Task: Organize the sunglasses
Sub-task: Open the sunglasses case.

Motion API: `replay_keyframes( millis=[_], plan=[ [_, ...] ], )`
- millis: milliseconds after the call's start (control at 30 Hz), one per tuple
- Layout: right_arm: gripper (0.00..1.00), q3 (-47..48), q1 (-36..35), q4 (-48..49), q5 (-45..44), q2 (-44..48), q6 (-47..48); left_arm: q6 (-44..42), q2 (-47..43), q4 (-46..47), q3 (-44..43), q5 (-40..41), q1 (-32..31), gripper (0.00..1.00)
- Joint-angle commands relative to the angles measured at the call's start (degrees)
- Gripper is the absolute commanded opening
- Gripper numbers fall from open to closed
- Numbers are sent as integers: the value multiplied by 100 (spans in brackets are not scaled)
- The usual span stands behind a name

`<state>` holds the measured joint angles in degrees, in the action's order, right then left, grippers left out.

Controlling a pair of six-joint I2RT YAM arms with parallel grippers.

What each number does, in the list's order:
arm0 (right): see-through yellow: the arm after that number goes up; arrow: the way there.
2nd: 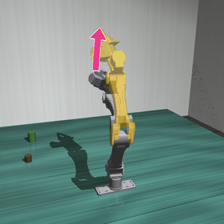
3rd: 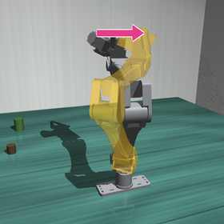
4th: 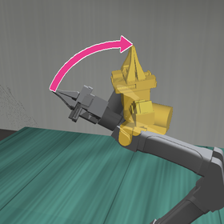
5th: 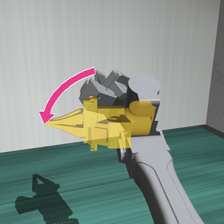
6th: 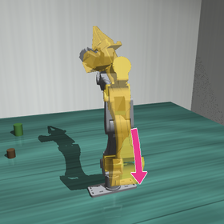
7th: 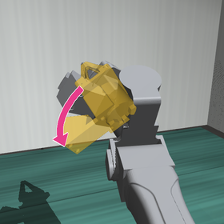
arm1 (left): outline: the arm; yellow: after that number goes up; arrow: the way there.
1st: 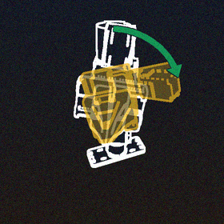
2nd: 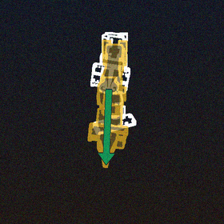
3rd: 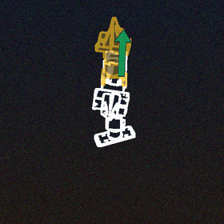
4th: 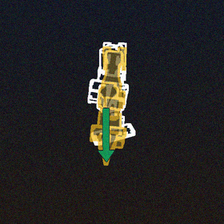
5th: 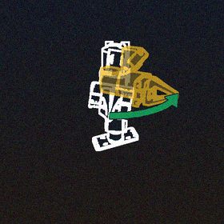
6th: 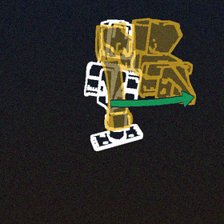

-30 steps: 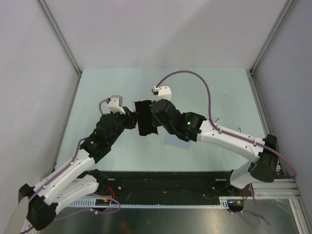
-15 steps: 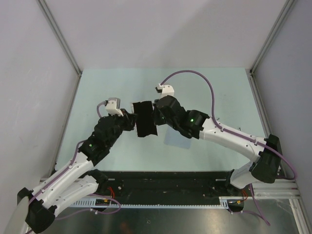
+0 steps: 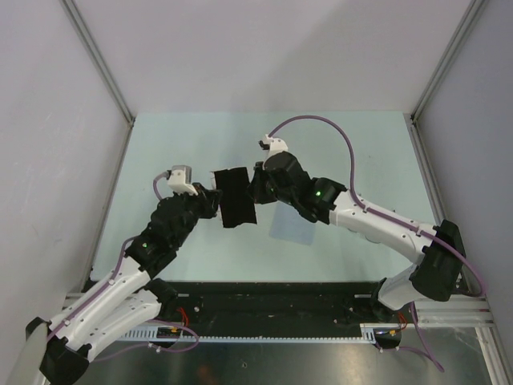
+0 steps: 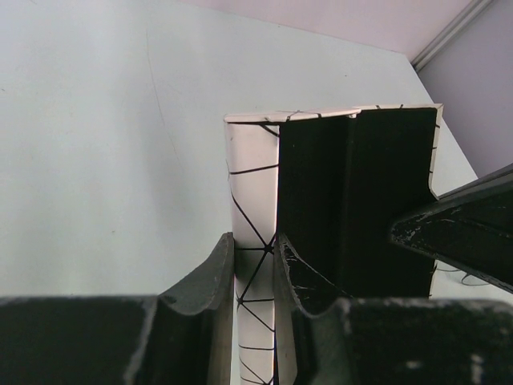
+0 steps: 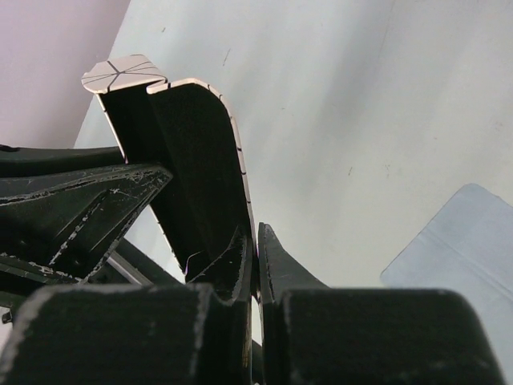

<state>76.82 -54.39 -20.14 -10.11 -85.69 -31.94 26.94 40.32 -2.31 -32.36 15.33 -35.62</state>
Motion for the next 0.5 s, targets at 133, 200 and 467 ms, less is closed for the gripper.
replay_keyframes(
  millis=[133,200,467],
  plan=[
    [0,-141,412,-587,-993,44,189,92,-208,301,-60,708,55,0],
    [0,-149,429,-579,-958,35,206,136,-226,292,-42,769,55,0],
    [0,-158,464,-131,-599,-27,461,-57,-42,301,-200,717,63,73]
  ],
)
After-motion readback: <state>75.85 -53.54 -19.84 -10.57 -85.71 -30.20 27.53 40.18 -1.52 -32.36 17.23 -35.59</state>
